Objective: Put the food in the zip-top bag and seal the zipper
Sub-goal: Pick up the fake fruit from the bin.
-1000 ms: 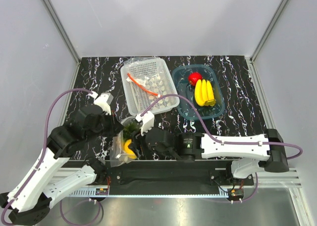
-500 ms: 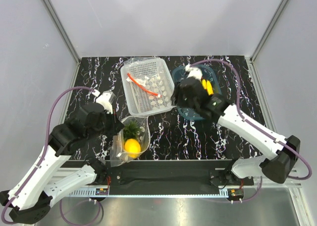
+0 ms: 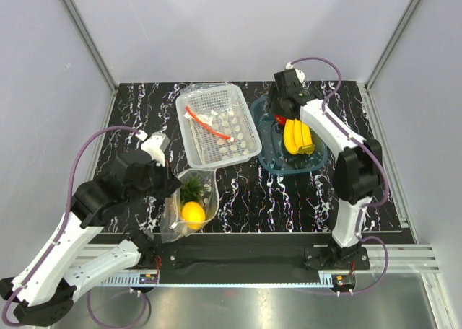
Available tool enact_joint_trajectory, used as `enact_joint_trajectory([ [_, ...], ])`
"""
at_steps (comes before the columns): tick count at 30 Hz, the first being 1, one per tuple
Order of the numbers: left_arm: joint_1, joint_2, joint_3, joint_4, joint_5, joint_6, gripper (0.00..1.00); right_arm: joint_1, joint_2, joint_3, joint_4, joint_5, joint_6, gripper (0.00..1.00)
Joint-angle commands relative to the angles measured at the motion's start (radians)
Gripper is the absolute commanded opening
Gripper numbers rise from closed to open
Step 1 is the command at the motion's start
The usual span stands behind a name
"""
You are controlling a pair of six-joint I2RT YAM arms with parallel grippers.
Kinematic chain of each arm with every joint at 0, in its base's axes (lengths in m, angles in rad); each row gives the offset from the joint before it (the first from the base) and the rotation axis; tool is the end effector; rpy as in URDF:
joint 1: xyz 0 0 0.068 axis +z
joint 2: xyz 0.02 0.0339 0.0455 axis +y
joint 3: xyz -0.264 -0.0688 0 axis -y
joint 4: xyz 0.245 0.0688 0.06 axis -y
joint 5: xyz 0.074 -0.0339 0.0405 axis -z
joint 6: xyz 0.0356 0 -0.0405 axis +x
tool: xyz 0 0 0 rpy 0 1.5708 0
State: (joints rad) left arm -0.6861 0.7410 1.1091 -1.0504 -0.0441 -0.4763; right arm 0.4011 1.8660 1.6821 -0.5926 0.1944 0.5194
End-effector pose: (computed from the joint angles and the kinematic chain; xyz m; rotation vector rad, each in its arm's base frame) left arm 0.0917 -0.0731 0.3668 0.2183 2.3058 -0.5625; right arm 0.3952 0.1601 0.3039 0.2337 2.3288 0.2314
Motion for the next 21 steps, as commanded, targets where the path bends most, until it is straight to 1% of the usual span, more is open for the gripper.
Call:
enact_joint_trajectory([
  [1, 0.003, -0.012, -0.008, 0.05, 0.027, 0.024, 0.02, -0.022, 0.099, 0.12, -0.009, 0.068, -0.005, 0.7],
  [8, 0.005, -0.012, -0.028, 0.063, 0.039, 0.03, 0.02, -0.073, 0.286, 0.307, -0.052, 0.118, -0.035, 0.7],
  [9, 0.005, -0.011, -0.026, 0.064, 0.039, 0.031, 0.02, -0.077, 0.303, 0.321, -0.058, 0.128, -0.039, 0.72],
  [10, 0.003, -0.011, -0.028, 0.063, 0.039, 0.031, 0.02, -0.08, 0.332, 0.333, -0.068, 0.146, -0.041, 0.77],
  [15, 0.005, -0.014, -0.025, 0.063, 0.038, 0.034, 0.02, -0.082, 0.397, 0.389, -0.117, 0.212, -0.045, 0.88],
  [17, 0.003, -0.015, -0.022, 0.059, 0.038, 0.036, 0.02, -0.082, 0.415, 0.387, -0.112, 0.221, -0.047, 0.9],
  [21, 0.005, -0.014, -0.02, 0.061, 0.038, 0.038, 0.02, -0.084, 0.455, 0.412, -0.098, 0.214, -0.062, 0.89],
])
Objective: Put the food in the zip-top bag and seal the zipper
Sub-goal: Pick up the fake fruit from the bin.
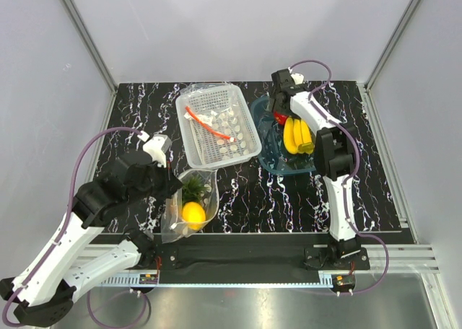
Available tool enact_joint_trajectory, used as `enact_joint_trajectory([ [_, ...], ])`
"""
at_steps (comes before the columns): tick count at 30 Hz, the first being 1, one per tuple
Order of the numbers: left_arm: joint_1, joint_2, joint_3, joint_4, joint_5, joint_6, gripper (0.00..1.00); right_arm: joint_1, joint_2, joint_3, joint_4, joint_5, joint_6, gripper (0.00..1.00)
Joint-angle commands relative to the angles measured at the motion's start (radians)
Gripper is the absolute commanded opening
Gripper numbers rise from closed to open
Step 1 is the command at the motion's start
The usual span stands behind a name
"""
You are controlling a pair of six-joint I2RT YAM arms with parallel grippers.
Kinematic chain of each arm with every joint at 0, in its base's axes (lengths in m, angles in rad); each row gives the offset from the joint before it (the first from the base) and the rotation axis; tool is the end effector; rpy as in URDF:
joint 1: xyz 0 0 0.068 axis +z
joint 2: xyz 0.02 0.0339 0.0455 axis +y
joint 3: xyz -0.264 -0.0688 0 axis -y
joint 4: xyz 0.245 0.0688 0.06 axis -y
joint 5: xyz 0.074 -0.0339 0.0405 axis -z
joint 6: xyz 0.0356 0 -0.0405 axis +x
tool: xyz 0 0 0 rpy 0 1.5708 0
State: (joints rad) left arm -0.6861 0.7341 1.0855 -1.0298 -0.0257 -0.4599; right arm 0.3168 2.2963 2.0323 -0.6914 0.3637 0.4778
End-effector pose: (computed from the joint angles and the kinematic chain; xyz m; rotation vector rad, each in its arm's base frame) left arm 0.0924 -0.0745 0.3623 0.2472 2.3023 -0.5755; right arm 0.4879 0.1466 0.2174 0.3381 2.4187 -0.1136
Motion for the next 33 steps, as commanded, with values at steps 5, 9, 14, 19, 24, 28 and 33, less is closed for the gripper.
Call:
enact_joint_trajectory([
  [5, 0.003, -0.007, 0.005, 0.031, 0.017, 0.024, 0.02, -0.019, 0.112, 0.126, -0.011, 0.018, -0.022, 0.88],
  [9, 0.005, -0.007, 0.007, 0.027, 0.01, 0.026, 0.02, -0.027, 0.14, 0.138, -0.013, 0.006, -0.019, 0.77],
  [14, 0.005, -0.004, 0.014, 0.02, 0.007, 0.027, 0.02, -0.027, 0.031, 0.052, 0.061, 0.024, -0.041, 0.68],
  [19, 0.003, -0.002, 0.016, 0.027, 0.009, 0.027, 0.02, -0.025, -0.067, 0.029, 0.076, -0.002, -0.067, 0.63],
  [24, 0.005, 0.001, 0.016, 0.031, 0.009, 0.029, 0.02, -0.001, -0.201, -0.107, 0.16, -0.026, -0.099, 0.62],
  [28, 0.003, 0.007, 0.019, 0.033, 0.006, 0.03, 0.02, 0.044, -0.36, -0.219, 0.205, -0.014, -0.123, 0.62],
  [33, 0.003, 0.013, 0.022, 0.033, 0.003, 0.03, 0.02, 0.082, -0.511, -0.382, 0.274, -0.017, -0.149, 0.63],
])
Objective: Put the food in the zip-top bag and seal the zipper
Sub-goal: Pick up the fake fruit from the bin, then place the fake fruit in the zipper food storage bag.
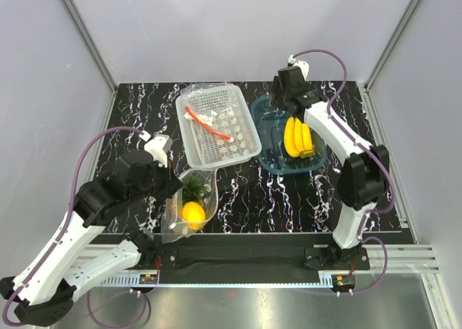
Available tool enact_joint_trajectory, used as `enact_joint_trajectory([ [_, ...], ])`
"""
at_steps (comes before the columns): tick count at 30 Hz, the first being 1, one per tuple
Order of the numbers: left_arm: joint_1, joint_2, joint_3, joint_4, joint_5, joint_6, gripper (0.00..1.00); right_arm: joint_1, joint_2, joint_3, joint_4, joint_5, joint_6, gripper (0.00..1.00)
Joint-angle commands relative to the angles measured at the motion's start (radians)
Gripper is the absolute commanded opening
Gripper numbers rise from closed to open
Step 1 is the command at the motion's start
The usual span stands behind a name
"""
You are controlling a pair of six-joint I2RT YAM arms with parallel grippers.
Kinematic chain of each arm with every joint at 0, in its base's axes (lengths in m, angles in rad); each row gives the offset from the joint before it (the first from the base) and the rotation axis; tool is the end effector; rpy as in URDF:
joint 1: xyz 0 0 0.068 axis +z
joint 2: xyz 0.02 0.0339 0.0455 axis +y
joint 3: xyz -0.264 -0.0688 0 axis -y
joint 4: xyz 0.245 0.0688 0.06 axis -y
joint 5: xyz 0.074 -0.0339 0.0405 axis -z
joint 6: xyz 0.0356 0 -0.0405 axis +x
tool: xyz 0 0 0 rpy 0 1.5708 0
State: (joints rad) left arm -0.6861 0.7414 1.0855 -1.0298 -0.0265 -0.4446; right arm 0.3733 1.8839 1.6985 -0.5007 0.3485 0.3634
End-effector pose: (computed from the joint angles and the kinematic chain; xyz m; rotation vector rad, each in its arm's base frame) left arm 0.0938 -0.0756 0.3615 0.2651 2.3054 -0.5631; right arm 0.4107 0.1478 0.3104 0.1726 2.2019 0.0139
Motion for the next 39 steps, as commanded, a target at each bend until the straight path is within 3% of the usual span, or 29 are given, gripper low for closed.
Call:
enact_joint_trajectory([
  [1, 0.003, 0.004, 0.024, 0.033, 0.002, 0.017, 0.02, 0.042, -0.145, -0.068, 0.091, -0.011, -0.041, 0.62],
  [6, 0.003, 0.007, 0.036, 0.027, -0.013, 0.02, 0.02, 0.16, -0.345, -0.212, 0.114, -0.022, -0.09, 0.61],
  [16, 0.005, 0.016, 0.079, -0.036, -0.073, 0.011, 0.02, 0.588, -0.666, -0.445, 0.097, -0.183, -0.018, 0.59],
  [21, 0.005, 0.009, 0.094, -0.065, -0.089, -0.003, 0.02, 0.852, -0.629, -0.431, 0.086, -0.219, -0.018, 0.58],
  [24, 0.005, -0.004, 0.091, -0.073, -0.084, -0.012, 0.02, 0.941, -0.576, -0.41, 0.102, -0.236, -0.014, 0.58],
  [34, 0.003, -0.022, 0.085, -0.087, -0.063, -0.031, 0.03, 1.006, -0.376, -0.349, 0.186, -0.257, 0.011, 0.58],
  [39, 0.005, -0.027, 0.093, -0.084, -0.044, -0.045, 0.03, 1.015, -0.295, -0.307, 0.22, -0.215, 0.005, 0.68],
])
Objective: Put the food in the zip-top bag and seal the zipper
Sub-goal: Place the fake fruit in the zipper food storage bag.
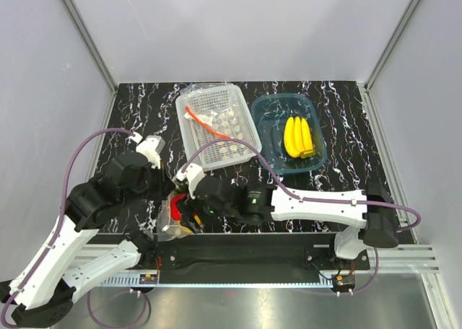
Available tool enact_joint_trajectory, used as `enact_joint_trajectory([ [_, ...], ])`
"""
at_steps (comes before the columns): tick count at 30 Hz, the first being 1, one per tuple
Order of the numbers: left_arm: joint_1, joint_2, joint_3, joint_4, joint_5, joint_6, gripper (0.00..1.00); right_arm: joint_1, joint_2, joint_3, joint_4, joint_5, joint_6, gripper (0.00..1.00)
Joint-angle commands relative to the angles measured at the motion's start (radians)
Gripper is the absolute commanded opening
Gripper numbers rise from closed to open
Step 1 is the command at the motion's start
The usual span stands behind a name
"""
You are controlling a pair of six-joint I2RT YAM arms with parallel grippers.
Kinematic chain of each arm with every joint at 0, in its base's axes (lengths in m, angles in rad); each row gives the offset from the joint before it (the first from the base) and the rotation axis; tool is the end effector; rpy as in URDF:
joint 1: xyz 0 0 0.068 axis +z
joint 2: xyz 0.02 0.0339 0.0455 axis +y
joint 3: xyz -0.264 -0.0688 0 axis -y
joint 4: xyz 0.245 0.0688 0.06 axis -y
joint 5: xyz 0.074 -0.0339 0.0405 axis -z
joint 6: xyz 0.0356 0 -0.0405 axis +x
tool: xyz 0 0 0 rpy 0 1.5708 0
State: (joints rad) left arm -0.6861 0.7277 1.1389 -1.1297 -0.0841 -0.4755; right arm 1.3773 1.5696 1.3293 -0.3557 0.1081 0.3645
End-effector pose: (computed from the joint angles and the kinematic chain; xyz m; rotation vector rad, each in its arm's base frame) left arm 0.0838 -0.0648 0.3700 0.2014 2.3300 -0.5002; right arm 0.0735 0.3550 0.3161 -1.0574 2.0424 0.8519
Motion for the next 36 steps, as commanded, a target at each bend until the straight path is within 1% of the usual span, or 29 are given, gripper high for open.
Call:
enact_joint_trajectory([
  [1, 0.003, -0.014, 0.041, 0.012, 0.02, -0.015, 0.03, 0.011, 0.024, 0.064, 0.078, 0.033, -0.001, 0.71],
  [3, 0.003, -0.019, 0.042, 0.013, 0.03, -0.023, 0.03, 0.011, 0.036, 0.065, 0.092, 0.048, -0.004, 0.73],
  [6, 0.005, -0.022, 0.039, 0.018, 0.044, -0.037, 0.04, 0.011, 0.059, 0.067, 0.095, 0.056, -0.012, 0.74],
  [9, 0.003, -0.025, 0.027, 0.021, 0.043, -0.048, 0.04, 0.011, 0.087, 0.059, 0.11, 0.054, -0.01, 0.79],
  [10, 0.003, -0.025, 0.021, 0.021, 0.038, -0.049, 0.04, 0.011, 0.095, 0.057, 0.113, 0.059, -0.007, 0.85],
  [11, 0.003, -0.028, 0.019, 0.019, 0.032, -0.051, 0.04, 0.009, 0.105, 0.056, 0.115, 0.067, -0.006, 0.89],
  [12, 0.005, -0.028, 0.019, 0.016, 0.026, -0.054, 0.04, 0.011, 0.109, 0.053, 0.115, 0.07, -0.003, 0.92],
  [13, 0.005, -0.028, 0.021, 0.013, 0.012, -0.052, 0.04, 0.011, 0.106, 0.051, 0.113, 0.073, 0.001, 0.96],
  [14, 0.003, -0.028, 0.024, 0.008, 0.004, -0.052, 0.04, 0.011, 0.104, 0.047, 0.119, 0.073, 0.002, 0.98],
  [18, 0.005, -0.019, 0.042, -0.021, -0.042, -0.046, 0.06, 0.011, 0.047, 0.031, 0.118, 0.082, 0.005, 1.0],
  [26, 0.003, -0.007, 0.058, -0.035, -0.08, -0.037, 0.05, 0.011, -0.035, 0.067, 0.026, 0.093, 0.011, 1.0],
  [27, 0.003, -0.008, 0.059, -0.036, -0.082, -0.035, 0.06, 0.009, -0.043, 0.067, 0.023, 0.096, 0.011, 0.96],
  [30, 0.005, -0.01, 0.068, -0.047, -0.091, -0.034, 0.06, 0.011, -0.068, 0.059, 0.02, 0.103, 0.016, 0.92],
  [33, 0.003, -0.01, 0.074, -0.053, -0.094, -0.031, 0.06, 0.011, -0.08, 0.053, 0.029, 0.113, 0.017, 0.68],
  [34, 0.005, -0.01, 0.074, -0.056, -0.094, -0.031, 0.06, 0.011, -0.082, 0.054, 0.035, 0.113, 0.016, 0.52],
  [36, 0.005, -0.01, 0.078, -0.059, -0.094, -0.034, 0.06, 0.011, -0.065, 0.064, 0.04, 0.11, 0.013, 0.4],
])
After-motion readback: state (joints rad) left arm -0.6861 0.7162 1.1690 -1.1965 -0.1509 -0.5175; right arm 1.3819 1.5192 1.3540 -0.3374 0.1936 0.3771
